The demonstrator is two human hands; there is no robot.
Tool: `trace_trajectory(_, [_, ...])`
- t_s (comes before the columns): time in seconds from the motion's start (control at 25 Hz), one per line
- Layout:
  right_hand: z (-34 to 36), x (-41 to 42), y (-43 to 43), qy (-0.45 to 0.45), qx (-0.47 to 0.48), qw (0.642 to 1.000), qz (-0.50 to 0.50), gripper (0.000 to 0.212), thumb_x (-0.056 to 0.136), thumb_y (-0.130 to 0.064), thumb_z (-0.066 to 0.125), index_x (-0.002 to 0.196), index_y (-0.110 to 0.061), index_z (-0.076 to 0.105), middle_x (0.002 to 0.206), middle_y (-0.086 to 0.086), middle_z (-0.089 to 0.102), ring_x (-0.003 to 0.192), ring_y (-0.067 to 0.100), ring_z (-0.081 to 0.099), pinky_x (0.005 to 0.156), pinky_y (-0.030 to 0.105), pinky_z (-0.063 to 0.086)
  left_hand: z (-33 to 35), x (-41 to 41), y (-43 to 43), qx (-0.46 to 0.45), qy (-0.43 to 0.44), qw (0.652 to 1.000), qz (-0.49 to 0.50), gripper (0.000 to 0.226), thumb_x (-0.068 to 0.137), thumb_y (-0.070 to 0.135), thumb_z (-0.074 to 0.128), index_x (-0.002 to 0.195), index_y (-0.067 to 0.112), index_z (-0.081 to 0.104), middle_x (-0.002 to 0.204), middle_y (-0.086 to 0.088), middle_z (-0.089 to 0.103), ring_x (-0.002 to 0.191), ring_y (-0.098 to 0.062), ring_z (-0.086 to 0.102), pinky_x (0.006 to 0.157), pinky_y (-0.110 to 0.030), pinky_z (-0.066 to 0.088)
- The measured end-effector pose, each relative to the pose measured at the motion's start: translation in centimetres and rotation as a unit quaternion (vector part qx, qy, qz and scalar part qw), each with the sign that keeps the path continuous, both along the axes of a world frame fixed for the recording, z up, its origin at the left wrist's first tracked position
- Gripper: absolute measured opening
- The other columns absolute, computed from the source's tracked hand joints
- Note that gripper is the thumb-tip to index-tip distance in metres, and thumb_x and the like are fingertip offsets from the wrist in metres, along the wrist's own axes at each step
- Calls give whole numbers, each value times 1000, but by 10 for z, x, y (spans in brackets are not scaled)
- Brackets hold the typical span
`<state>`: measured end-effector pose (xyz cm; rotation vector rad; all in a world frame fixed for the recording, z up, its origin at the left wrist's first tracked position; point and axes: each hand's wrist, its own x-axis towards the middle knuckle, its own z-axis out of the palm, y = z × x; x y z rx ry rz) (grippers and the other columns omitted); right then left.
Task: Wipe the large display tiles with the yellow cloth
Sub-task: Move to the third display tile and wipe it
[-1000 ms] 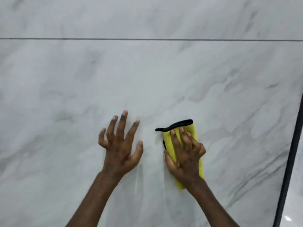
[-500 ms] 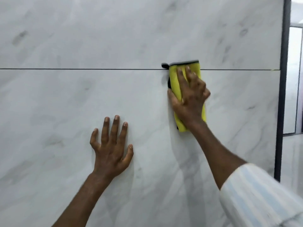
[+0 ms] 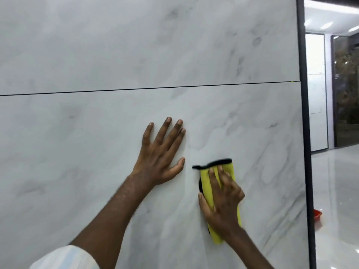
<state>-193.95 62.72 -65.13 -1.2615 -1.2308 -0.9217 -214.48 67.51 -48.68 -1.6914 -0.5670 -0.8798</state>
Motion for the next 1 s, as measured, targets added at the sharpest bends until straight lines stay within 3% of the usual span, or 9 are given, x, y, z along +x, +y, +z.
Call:
trace_trajectory(0.2, [168,8,8,16,62,998,-13,77,83,-56,59,154,-27,47,158,6,45,125,28,39,95,53,44,0,4,-3,10,0,1000,18,78,99,49,48,163,7,33,173,-13,23,160,-38,18,123,-70,18])
trace_trajectory(0.32, [186,6,10,8,70,997,-19,75,86,-55,60,155,-28,47,161,2,44,130,25,38,96,52,41,1,1,-2,3,4,1000,22,78,102,51,41,165,7,28,174,-13,19,161,-38,15,125,-69,12])
trace_trajectory(0.52, [48,-4,12,-2,78,996,-33,70,93,-52,61,156,-25,45,163,6,41,142,30,42,104,55,37,-1,3,-2,-12,6,1000,27,77,104,52,38,166,8,22,175,-12,15,162,-38,11,126,-68,7])
trace_trajectory(0.64, [-45,-20,14,19,55,998,-14,67,97,-52,58,156,-26,42,162,5,38,142,29,41,102,55,36,-5,2,-4,-5,2,1000,-14,68,106,41,44,162,4,34,172,-16,24,160,-40,20,124,-71,13])
trace_trajectory(0.8, [-147,-23,6,40,-13,999,-9,67,98,-56,51,157,-25,36,159,5,36,140,29,38,96,57,41,-106,-1,-23,-87,86,989,-79,67,100,38,51,157,2,44,168,-19,32,156,-37,31,121,-69,23])
trace_trajectory(0.88, [-180,-18,-3,48,-53,997,2,69,99,-56,48,158,-25,32,161,4,31,140,29,35,94,58,43,-169,-13,-28,-121,127,983,-50,73,95,40,58,157,4,44,168,-15,33,157,-35,30,123,-67,21])
trace_trajectory(1.0, [-181,-19,-12,60,-86,994,31,77,93,-54,55,159,-26,27,162,5,26,143,30,30,100,56,39,-209,-28,-20,-76,134,988,13,80,93,45,61,161,8,39,169,-11,35,158,-34,29,126,-64,14])
